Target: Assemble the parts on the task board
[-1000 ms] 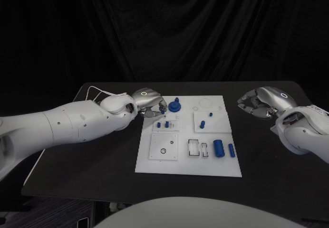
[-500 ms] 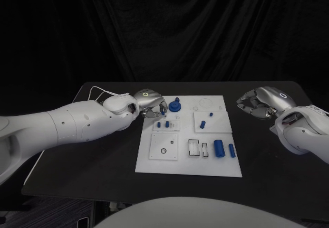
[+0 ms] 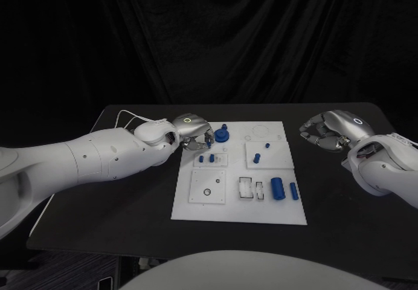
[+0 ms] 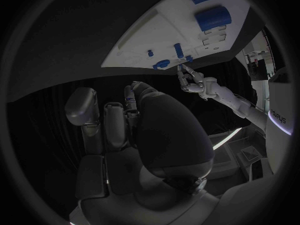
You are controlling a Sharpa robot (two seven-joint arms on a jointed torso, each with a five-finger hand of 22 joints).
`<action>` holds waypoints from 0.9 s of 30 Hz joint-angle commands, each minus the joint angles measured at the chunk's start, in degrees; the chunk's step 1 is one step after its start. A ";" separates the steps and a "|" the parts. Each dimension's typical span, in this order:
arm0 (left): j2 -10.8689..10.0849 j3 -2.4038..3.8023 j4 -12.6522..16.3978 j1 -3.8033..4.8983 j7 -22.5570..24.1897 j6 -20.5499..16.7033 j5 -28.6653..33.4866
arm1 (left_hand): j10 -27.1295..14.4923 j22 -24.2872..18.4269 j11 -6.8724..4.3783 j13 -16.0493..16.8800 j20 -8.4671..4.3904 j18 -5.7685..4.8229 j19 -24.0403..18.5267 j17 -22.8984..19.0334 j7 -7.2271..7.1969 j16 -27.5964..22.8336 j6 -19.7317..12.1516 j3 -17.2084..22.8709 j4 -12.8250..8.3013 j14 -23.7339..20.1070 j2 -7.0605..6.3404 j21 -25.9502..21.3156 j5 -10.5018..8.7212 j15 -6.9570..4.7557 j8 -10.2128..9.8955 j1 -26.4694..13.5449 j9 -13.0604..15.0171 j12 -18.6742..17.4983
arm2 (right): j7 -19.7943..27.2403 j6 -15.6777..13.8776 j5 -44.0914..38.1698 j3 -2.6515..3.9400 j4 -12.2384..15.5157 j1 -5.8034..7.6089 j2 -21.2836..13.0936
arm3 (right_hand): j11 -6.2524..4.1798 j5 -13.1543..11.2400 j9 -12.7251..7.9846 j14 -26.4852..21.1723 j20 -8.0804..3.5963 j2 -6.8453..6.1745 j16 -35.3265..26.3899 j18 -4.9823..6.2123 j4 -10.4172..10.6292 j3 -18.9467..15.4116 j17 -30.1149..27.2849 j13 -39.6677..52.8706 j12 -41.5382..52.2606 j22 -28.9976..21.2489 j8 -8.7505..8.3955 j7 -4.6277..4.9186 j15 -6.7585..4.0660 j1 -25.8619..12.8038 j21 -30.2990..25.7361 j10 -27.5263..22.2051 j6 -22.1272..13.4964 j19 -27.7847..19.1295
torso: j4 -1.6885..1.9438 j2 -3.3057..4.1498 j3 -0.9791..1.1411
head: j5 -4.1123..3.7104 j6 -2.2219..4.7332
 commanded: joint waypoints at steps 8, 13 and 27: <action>0.56 0.03 -0.65 -0.41 -0.02 1.59 0.03 | 0.62 8.58 0.08 -0.09 0.24 -0.16 -0.55 -0.52 0.50 -0.51 -0.18 0.03 -0.46 -0.42 -0.08 -0.81 -0.40 0.00 -0.42 -0.16 0.61 -0.32 | -0.12 0.23 -0.21 0.04 0.02 -0.14 0.01 | -0.08 0.18 -0.05 0.39 -0.07 -0.15 -0.30 0.57 0.12 0.20 1.06 2.42 -0.31 7.17 0.12 0.11 -0.27 0.59 -0.31 -0.27 0.40 -0.27 | -0.05 -0.01 0.00 | 0.05 0.00; 0.58 0.03 -0.74 -0.51 -0.18 2.02 0.03 | 0.59 8.55 0.10 -0.12 0.25 -0.13 -0.61 -0.62 0.51 -0.59 -0.23 0.03 -0.48 -0.47 -0.12 -0.95 -0.43 0.01 -0.48 -0.17 0.59 -0.40 | -0.13 0.24 -0.21 0.04 0.03 -0.14 0.00 | -0.08 0.18 -0.05 0.39 -0.07 -0.15 -0.30 0.57 0.12 0.20 1.06 2.42 -0.31 7.17 0.12 0.11 -0.27 0.59 -0.31 -0.27 0.40 -0.27 | 0.00 -0.01 0.02 | -0.03 0.00; 0.73 0.03 -0.55 -0.72 -0.26 1.73 0.03 | 0.53 8.54 0.16 -0.20 0.27 -0.12 -0.68 -0.82 0.56 -0.74 -0.34 0.06 -0.47 -0.58 -0.12 -1.08 -0.50 0.04 -0.60 -0.23 0.55 -0.60 | -0.18 0.24 -0.21 0.04 0.06 -0.14 -0.05 | -0.08 0.18 -0.05 0.39 -0.07 -0.15 -0.30 0.57 0.12 0.20 1.06 2.42 -0.31 7.17 0.12 0.11 -0.27 0.59 -0.31 -0.27 0.40 -0.27 | 0.06 0.00 0.00 | -0.14 0.00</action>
